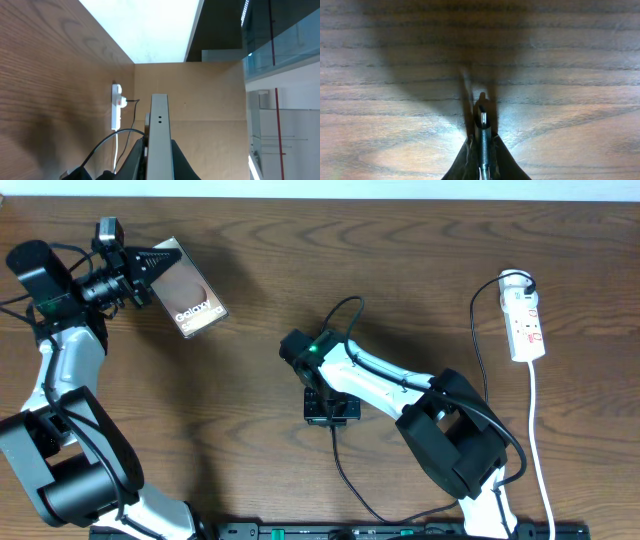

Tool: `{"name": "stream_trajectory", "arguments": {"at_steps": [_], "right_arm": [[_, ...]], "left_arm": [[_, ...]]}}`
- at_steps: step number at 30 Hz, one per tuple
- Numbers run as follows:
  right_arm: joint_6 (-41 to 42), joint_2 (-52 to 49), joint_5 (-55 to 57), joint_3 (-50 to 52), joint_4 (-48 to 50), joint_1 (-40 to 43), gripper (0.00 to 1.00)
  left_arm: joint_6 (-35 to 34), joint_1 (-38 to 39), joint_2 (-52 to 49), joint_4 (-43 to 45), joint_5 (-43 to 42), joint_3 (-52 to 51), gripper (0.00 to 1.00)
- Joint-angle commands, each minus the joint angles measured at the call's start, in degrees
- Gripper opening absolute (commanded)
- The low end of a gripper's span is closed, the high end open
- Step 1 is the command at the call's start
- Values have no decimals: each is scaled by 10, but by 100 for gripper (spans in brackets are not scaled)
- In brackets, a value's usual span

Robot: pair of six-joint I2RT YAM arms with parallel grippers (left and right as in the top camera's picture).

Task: Plug charger to phone and switch on socket
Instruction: 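Close the right gripper on the USB-C plug and lift it, then carry the plug with the right gripper toward the phone's bottom end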

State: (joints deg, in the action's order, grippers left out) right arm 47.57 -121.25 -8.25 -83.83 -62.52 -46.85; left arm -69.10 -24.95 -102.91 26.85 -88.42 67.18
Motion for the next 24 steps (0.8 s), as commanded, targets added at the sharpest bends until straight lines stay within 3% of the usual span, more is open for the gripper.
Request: {"name": "stream_trajectory", "arguments": {"at_steps": [1,18,22,24], "right_arm": [[4,-16,10,5,0,-1,5],[0,-16,2,5,19,29,1],[-51,-16,-54,4,50,48,1],[-126,-16,-162,4,98,66,1]], "left_arm": [[2,2,2,3,-16,3,7],[3,2,2,3,-16,3,7],[3,2,2,3,-16,3,7],[3,2,2,3,-16,3,7]]}}
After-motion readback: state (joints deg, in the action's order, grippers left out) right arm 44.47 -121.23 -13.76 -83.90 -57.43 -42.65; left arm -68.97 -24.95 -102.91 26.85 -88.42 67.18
